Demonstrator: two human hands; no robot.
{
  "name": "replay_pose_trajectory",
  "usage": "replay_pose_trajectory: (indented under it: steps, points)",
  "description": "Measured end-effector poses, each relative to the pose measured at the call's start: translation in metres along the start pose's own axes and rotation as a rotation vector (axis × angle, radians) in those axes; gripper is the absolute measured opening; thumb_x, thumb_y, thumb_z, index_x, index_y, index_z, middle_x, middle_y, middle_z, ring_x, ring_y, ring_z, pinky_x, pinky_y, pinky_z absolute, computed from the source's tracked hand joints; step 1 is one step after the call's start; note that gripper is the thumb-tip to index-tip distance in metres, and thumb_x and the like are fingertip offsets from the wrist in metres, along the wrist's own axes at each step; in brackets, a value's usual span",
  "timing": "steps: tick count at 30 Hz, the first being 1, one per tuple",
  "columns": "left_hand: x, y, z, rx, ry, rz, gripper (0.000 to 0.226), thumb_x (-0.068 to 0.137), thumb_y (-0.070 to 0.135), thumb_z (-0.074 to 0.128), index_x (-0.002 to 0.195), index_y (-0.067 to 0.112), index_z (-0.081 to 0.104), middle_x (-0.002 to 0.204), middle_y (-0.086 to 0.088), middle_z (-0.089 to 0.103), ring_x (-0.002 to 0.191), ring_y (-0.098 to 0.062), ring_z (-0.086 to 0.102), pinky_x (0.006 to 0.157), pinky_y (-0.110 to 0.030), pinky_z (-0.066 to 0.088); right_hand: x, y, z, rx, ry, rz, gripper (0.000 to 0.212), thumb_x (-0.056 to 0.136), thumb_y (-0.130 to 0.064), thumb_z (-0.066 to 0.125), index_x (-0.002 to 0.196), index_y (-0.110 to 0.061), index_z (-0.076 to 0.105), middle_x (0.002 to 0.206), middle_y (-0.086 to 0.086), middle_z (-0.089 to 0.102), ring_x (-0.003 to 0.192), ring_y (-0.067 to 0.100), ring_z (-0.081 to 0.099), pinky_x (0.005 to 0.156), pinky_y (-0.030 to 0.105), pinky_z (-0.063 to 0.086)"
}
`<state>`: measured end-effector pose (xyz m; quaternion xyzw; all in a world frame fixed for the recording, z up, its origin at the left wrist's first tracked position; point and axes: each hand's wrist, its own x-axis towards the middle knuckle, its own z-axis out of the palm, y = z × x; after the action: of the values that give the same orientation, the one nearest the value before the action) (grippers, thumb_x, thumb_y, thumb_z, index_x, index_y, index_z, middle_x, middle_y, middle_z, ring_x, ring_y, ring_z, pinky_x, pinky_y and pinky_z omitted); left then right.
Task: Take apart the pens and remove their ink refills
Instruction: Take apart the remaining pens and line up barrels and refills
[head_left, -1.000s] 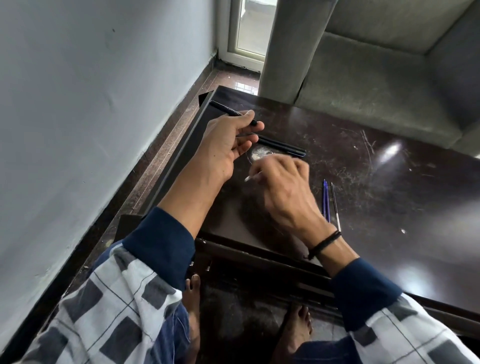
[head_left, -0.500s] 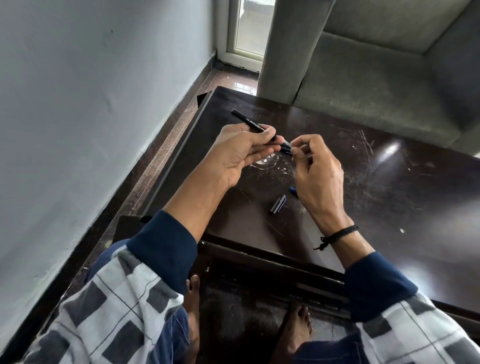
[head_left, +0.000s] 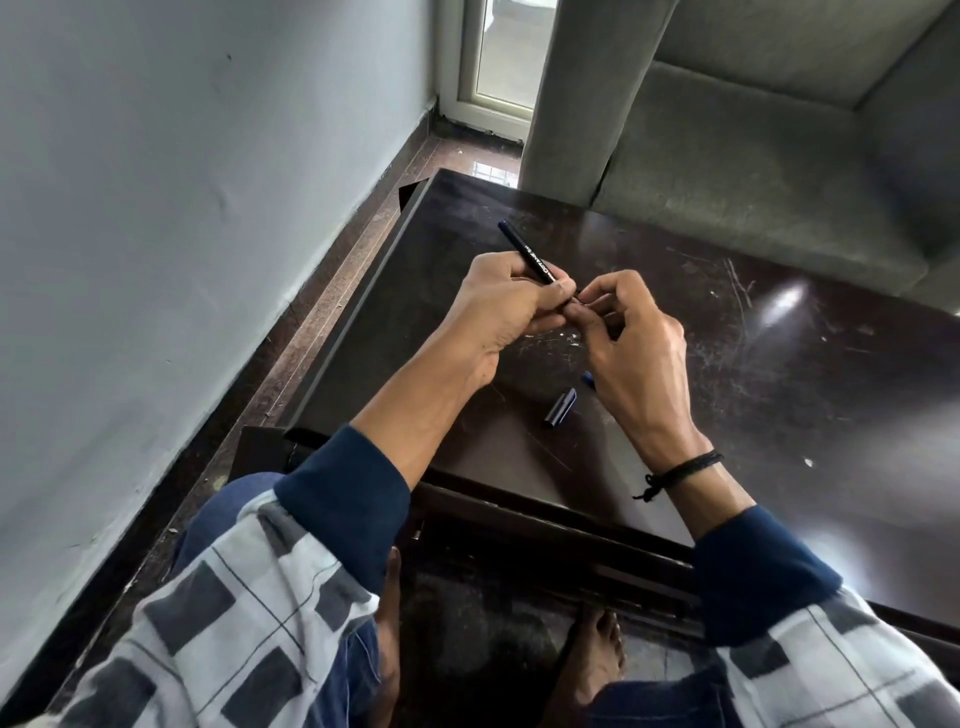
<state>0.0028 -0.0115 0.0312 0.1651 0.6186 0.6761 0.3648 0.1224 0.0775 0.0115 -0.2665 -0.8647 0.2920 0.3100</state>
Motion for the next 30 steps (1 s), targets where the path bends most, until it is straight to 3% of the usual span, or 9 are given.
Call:
replay_pose_trajectory:
  steps: [4,9,17,21,24,30]
  points:
    - [0.006,0.005,-0.007,-0.081,0.116,0.032,0.004,0.093,-0.003,0.065,0.096,-0.002,0.067,0.084,-0.017,0.070,0.071,-0.017,0.072,0.070,-0.025,0.062,0.005,0.001,-0.007,-0.019,-0.010,0.043,0.023,0.090,-0.041,0.075,0.102,-0.025,0.064,0.083,-0.015,0.070,0.078,0.003,0.067,0.071,0.027,0.056]
    - [0.014,0.012,-0.024,-0.197,0.215,0.027,0.001,0.093,0.002,0.068,0.093,0.003,0.068,0.090,-0.019,0.073,0.076,-0.020,0.073,0.067,-0.021,0.058,0.005,0.008,-0.009,-0.082,-0.006,0.003,0.010,0.094,-0.025,0.071,0.103,-0.024,0.074,0.084,-0.013,0.073,0.077,0.008,0.069,0.076,0.038,0.057]
    - [0.001,0.004,-0.004,-0.096,0.004,-0.049,0.014,0.095,0.001,0.065,0.107,-0.006,0.067,0.084,-0.016,0.073,0.077,-0.024,0.073,0.076,-0.027,0.063,0.002,0.007,-0.003,-0.067,-0.050,-0.011,0.015,0.096,-0.034,0.069,0.108,-0.026,0.065,0.093,-0.009,0.079,0.083,0.014,0.074,0.074,0.040,0.058]
    - [0.003,0.007,-0.007,-0.152,0.062,-0.038,0.005,0.094,-0.001,0.066,0.098,-0.003,0.067,0.083,-0.018,0.072,0.075,-0.025,0.073,0.076,-0.028,0.063,0.014,0.009,-0.017,0.037,-0.099,0.142,0.027,0.088,-0.047,0.076,0.103,-0.029,0.063,0.085,-0.017,0.075,0.078,-0.005,0.068,0.068,0.015,0.051]
    - [0.004,0.011,-0.014,-0.199,0.104,-0.030,0.002,0.093,-0.001,0.067,0.095,-0.002,0.067,0.086,-0.020,0.073,0.079,-0.028,0.073,0.076,-0.028,0.063,0.022,0.019,-0.031,-0.053,-0.077,0.197,0.017,0.088,-0.041,0.077,0.091,-0.025,0.071,0.078,-0.016,0.071,0.070,-0.008,0.063,0.061,0.008,0.044]
    - [0.004,0.010,-0.013,-0.186,0.090,-0.033,0.002,0.094,0.001,0.067,0.095,0.000,0.068,0.091,-0.022,0.075,0.085,-0.030,0.074,0.078,-0.029,0.063,0.016,0.031,-0.033,-0.438,-0.465,0.233,0.013,0.083,-0.031,0.081,0.093,-0.030,0.073,0.088,-0.011,0.072,0.088,0.016,0.069,0.079,0.031,0.053]
